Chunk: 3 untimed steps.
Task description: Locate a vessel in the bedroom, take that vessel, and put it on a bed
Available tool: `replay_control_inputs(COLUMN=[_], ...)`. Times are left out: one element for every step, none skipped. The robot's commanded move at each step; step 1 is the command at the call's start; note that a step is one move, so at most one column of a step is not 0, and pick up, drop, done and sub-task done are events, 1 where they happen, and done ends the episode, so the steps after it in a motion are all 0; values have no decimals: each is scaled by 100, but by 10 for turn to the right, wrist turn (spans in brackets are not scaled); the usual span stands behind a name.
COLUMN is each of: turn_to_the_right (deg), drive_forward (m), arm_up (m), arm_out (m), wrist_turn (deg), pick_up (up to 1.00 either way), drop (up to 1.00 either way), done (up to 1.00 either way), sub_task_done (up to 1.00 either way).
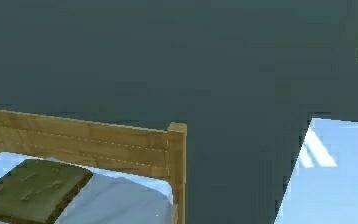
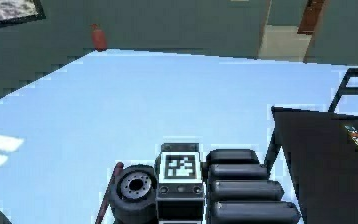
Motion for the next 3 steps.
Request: replay_control_inputs(turn_to_the_right=[-450, -450, -450], drive_forward=[0, 0, 0], arm_up=[0, 0, 0], arm_out=[0, 0, 0], wrist_turn=[0, 0, 0], pick_up=[0, 0, 0], drop=[0, 0, 0], done=[0, 0, 0], sub_task_done=[0, 0, 0])
